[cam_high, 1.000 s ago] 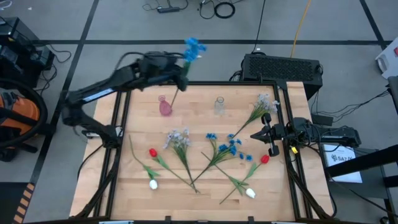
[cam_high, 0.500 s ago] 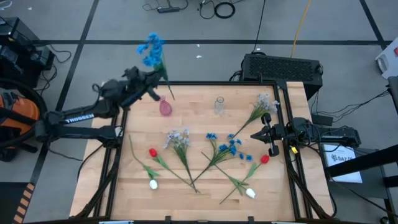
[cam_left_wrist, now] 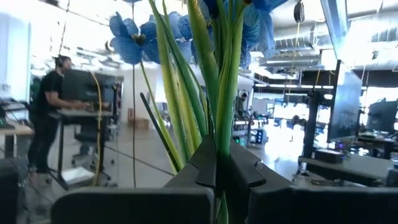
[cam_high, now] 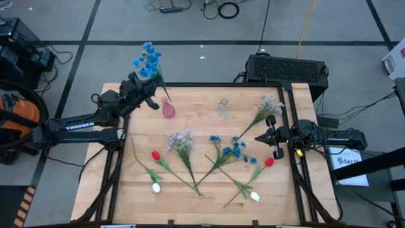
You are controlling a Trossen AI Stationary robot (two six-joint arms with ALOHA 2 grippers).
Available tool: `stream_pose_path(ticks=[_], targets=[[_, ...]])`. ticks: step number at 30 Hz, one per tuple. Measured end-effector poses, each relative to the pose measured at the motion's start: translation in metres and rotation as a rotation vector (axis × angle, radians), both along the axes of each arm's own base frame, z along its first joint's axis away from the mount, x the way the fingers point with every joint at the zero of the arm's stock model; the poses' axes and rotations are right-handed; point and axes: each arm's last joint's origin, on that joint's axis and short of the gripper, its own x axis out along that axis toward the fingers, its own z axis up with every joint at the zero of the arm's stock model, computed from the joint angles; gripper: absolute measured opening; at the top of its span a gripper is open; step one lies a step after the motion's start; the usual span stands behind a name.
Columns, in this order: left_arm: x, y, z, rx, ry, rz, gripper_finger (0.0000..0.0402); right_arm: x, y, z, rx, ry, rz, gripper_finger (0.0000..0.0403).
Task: Sort flowers into vase by color
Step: Put the top blue flowers into the pink vase
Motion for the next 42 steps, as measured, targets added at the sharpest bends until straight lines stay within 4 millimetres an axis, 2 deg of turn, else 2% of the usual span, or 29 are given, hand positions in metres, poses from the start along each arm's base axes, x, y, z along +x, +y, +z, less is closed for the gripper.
stream_pose_path(ticks=[12,23,38,42], targets=[[-0.005,0.009,-0.011,-0.003,0.075,0.017,0.0009,0.0,0.0,0.0,0.0,0.0,0.0,0.0],[-0.014,0.025,-0.012,0.016,0.1,0.044,0.0009,0.0,0.0,0.0,0.0,0.0,0.0,0.0],[-0.018,0.036,-0.024,-0.055,0.198,0.022,0.0009,0.0,0.0,0.0,0.0,0.0,0.0,0.0],[-0.02,0.038,-0.038,-0.055,0.165,0.012,0.0009,0.0,0.0,0.0,0.0,0.0,0.0,0.0]])
